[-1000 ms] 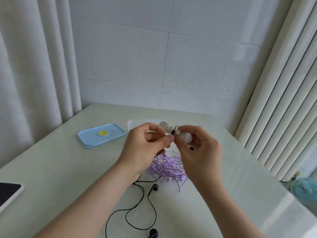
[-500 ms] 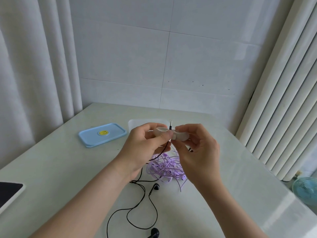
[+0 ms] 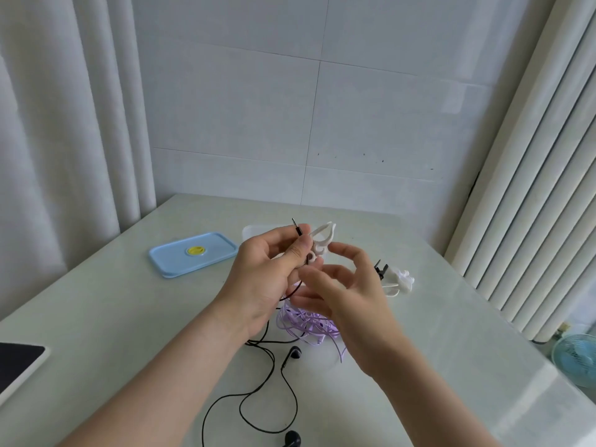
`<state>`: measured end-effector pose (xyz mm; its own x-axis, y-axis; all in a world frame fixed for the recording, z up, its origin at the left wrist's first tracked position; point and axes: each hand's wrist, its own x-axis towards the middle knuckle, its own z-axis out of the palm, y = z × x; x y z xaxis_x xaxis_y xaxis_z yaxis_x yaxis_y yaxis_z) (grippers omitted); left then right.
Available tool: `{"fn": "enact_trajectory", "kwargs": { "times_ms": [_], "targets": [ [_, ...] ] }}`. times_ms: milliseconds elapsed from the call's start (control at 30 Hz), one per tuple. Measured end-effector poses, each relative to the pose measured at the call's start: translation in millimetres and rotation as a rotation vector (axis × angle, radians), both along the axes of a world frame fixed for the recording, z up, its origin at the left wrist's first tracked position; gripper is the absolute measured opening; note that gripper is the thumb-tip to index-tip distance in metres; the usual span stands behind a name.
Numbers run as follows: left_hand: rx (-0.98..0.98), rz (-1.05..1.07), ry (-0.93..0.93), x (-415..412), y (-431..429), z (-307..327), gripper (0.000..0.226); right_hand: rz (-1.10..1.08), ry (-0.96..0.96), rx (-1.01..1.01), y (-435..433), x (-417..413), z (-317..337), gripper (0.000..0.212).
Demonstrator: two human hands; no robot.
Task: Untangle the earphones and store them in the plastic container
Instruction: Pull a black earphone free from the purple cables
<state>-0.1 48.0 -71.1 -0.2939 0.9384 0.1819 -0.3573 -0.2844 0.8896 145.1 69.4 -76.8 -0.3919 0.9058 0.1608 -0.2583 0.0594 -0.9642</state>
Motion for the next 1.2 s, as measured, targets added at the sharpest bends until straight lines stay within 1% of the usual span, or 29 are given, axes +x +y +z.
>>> {"fn": "enact_trajectory", "kwargs": {
  "times_ms": [67,133,267,400,467,500,633,767,867,933,1067,1200],
  "targets": [
    [-0.015,-0.059,0.041,-1,-1,-1,0.024,-0.007,-0.026,-0.003,-1,-2,-3,0.057],
    [-0.021,-0.088,0.089,-2,0,-1,0.024,-0.03,-0.043,0.005,0,-3,-4,0.052],
    [0.032,-0.027,0.116,-2,2,-2,0.024,-0.06,-0.147,0.081,5,2,1,0.041],
    [0.032,0.003,0.151,-2,5,-3,0.026,-0.131,-0.208,0.149,7,7,6,0.018],
    [0.017,-0.024,0.149,-4,6,-4,0.028,-0.143,-0.202,0.169,7,10,6,0.008],
    [0.009,-0.052,0.13,-5,6,-3,0.029,-0.141,-0.206,0.176,7,11,7,0.006],
    [-0.036,-0.151,0.041,-4,1,3,0.031,-0.147,-0.194,0.173,9,11,5,0.008],
    [-0.063,-0.198,0.04,-1,-2,6,0.027,-0.18,-0.16,0.167,11,9,5,0.01],
    [-0.081,-0.216,0.021,1,-5,8,0.024,-0.137,-0.175,0.189,9,9,6,0.004],
    [-0.096,-0.217,0.038,0,-6,11,0.027,-0.116,-0.177,0.19,11,10,5,0.002],
    [-0.124,-0.187,0.139,2,-9,17,0.022,-0.098,-0.163,0.163,14,14,5,0.005],
    [-0.121,-0.176,0.126,8,-9,17,0.023,-0.14,-0.153,0.216,15,14,6,0.007]
  ]
}}
